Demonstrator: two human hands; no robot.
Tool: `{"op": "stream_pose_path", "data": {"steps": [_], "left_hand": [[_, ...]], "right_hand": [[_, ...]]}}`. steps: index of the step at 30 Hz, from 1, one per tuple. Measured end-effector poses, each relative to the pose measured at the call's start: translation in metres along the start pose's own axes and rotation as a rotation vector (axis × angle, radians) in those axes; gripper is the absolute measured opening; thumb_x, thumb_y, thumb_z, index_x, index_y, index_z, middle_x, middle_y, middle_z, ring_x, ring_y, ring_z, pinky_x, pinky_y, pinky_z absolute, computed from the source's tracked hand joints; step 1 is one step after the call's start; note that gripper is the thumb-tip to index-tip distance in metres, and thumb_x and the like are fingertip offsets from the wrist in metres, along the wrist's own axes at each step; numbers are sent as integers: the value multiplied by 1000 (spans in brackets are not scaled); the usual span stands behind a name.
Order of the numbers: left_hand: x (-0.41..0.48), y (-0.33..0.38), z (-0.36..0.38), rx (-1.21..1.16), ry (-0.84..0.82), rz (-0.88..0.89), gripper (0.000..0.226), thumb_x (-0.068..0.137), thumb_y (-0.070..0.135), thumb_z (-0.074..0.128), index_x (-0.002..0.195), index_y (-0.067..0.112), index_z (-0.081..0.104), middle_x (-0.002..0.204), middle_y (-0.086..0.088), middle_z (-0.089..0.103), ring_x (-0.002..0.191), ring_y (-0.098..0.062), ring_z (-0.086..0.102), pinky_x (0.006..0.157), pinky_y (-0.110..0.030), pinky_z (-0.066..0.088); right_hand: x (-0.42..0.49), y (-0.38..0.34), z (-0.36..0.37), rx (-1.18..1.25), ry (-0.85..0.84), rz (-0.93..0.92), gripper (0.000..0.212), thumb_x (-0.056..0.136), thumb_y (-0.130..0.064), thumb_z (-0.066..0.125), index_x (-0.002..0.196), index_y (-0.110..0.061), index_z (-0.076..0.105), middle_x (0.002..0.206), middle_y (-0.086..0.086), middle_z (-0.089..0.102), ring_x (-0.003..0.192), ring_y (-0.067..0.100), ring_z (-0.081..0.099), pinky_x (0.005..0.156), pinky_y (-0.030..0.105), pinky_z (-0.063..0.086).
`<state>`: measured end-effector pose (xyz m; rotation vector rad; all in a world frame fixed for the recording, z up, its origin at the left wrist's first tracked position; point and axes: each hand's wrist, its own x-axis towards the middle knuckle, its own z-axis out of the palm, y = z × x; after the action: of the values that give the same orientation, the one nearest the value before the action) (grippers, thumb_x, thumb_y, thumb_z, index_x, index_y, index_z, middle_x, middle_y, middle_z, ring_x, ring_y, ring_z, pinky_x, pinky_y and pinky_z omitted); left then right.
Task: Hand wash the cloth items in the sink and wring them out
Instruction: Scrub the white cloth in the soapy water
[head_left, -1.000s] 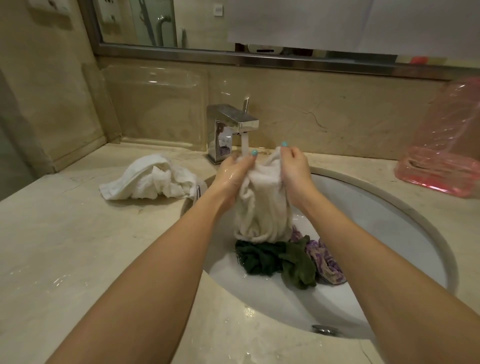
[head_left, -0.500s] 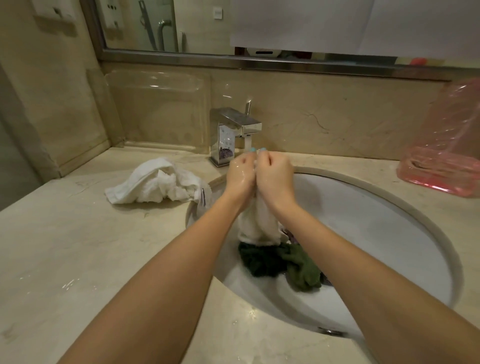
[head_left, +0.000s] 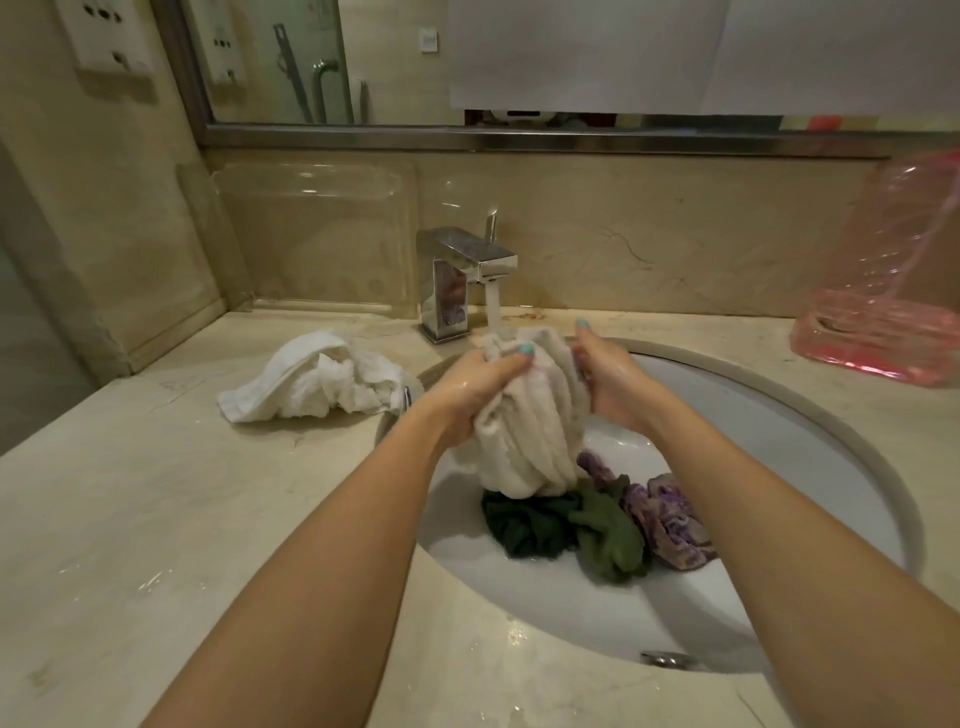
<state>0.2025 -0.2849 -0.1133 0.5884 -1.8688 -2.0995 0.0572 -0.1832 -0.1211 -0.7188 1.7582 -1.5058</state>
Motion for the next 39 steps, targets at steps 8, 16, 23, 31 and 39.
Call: {"op": "stream_pose_path", "data": {"steps": [8, 16, 23, 31, 39], "left_hand": [[9, 9, -11, -349, 62, 84, 39, 101, 42, 46, 97, 8, 65, 86, -10, 69, 77, -20, 70, 72, -31, 59], [7, -3, -23, 70, 205, 3, 96, 68, 73, 67, 141, 17, 43, 135, -9, 58, 117, -28, 61, 99, -48, 50], [14, -1, -27, 31, 293, -17, 48, 82, 30, 76, 120, 5, 60, 105, -13, 72, 93, -26, 71, 70, -33, 58], [14, 5, -30, -451, 448, 182, 16, 94, 22, 64, 94, 6, 65, 84, -10, 68, 80, -23, 68, 84, -41, 56], [21, 3, -3, -346, 406, 42, 57, 95, 56, 47, 113, 4, 65, 108, -20, 70, 100, -32, 69, 94, -47, 53]], "right_hand": [[-6, 24, -14, -556, -454, 297, 47, 96, -22, 57, 141, -27, 44, 149, 0, 39, 137, 26, 36, 110, 60, 29], [-10, 1, -6, 57, -268, -27, 33, 102, -28, 48, 133, -18, 51, 102, 3, 72, 86, 18, 72, 74, 42, 56], [-9, -9, -13, 141, -149, 0, 35, 94, -33, 60, 117, -8, 65, 111, 10, 71, 101, 22, 69, 81, 33, 52], [-17, -1, -22, -5, -266, -7, 33, 87, -22, 60, 109, 4, 62, 104, 26, 63, 83, 21, 68, 86, 36, 53], [-17, -18, 53, -76, 7, -271, 26, 105, -26, 38, 92, -16, 58, 86, -1, 62, 77, 9, 58, 64, 13, 47]]}}
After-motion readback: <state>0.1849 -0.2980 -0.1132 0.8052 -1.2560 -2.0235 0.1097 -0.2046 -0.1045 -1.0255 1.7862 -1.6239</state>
